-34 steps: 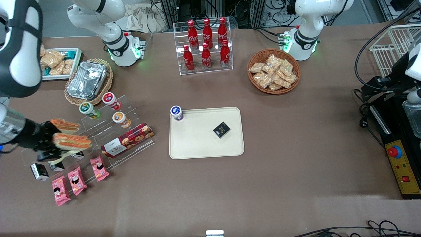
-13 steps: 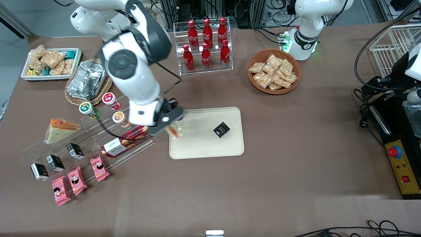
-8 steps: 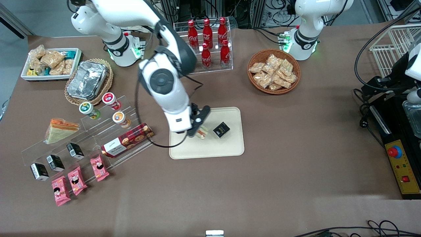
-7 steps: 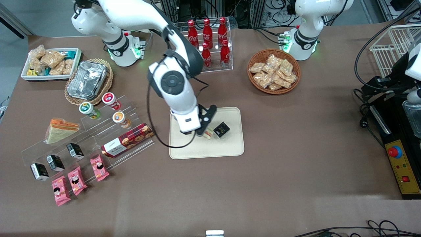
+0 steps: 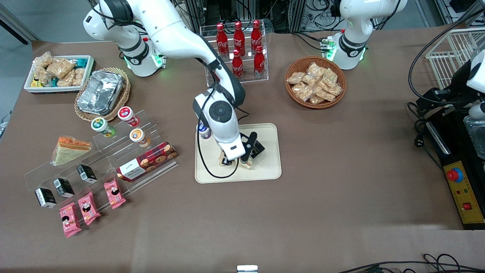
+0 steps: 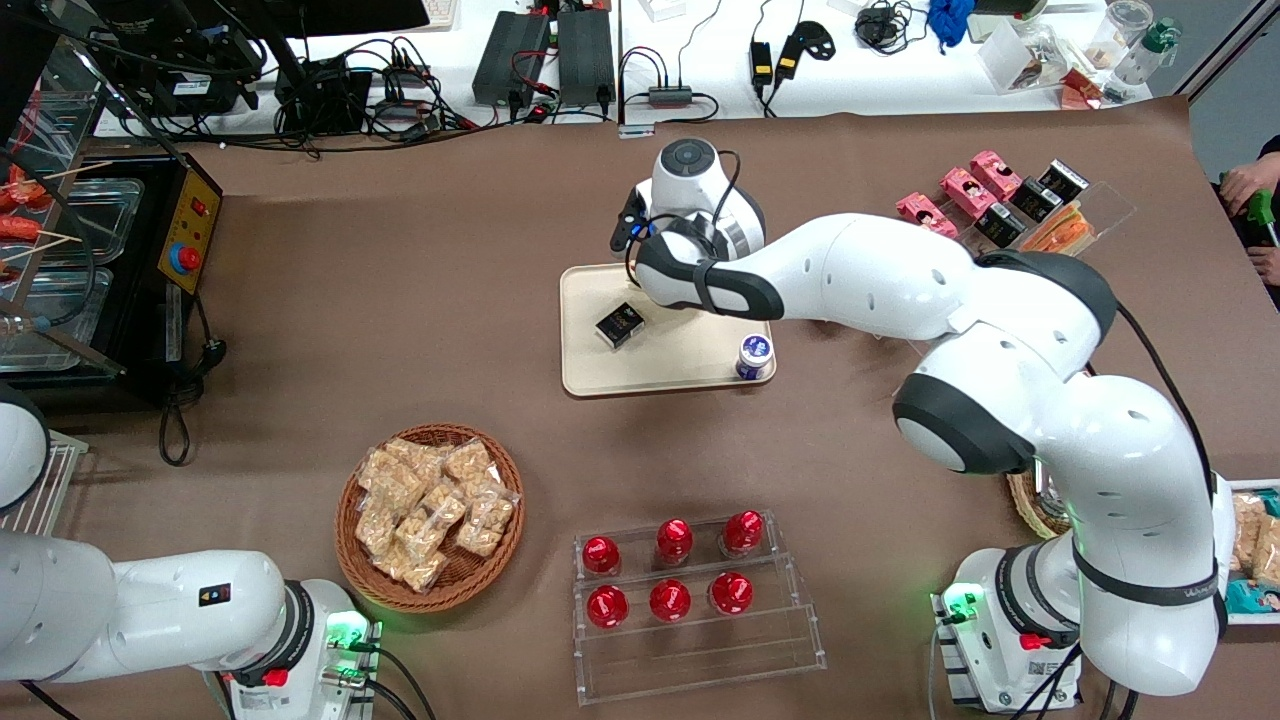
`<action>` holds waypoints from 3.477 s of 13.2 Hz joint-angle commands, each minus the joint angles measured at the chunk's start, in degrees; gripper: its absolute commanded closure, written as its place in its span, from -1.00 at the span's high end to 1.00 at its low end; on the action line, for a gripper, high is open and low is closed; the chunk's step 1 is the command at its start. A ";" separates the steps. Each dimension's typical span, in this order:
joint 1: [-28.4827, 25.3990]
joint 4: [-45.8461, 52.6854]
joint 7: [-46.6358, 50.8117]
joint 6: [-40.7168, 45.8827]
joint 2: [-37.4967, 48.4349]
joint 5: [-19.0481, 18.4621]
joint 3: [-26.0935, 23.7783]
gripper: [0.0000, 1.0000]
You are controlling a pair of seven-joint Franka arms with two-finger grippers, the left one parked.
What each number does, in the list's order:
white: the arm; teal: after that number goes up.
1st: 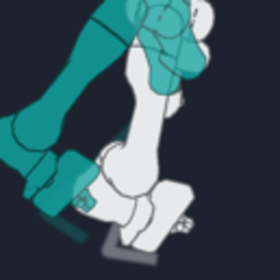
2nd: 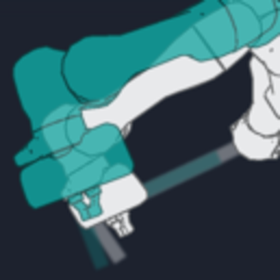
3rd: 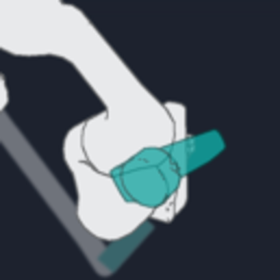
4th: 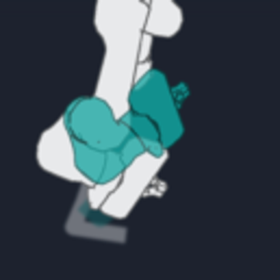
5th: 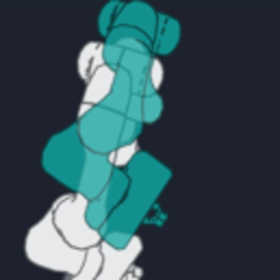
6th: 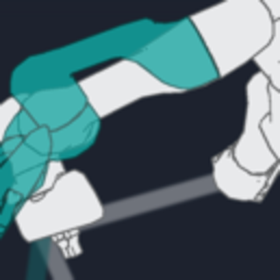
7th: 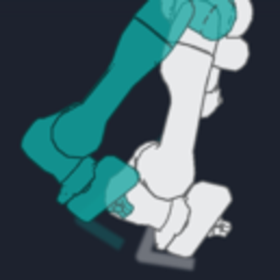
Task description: Place sandwich on tray
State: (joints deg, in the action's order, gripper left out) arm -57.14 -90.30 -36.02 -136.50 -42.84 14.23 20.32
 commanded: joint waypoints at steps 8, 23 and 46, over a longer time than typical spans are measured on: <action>0.10 1.09 -6.25 -2.10 -3.74 -1.40 0.69 -1.00; 2.19 1.71 -5.46 -0.09 2.75 -0.17 1.13 0.97; 52.18 -2.94 16.16 45.88 46.08 -12.37 -4.63 0.98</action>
State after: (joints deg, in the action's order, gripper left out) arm -10.56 -91.09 -21.23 -92.02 -0.34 5.05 22.65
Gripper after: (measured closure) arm 0.009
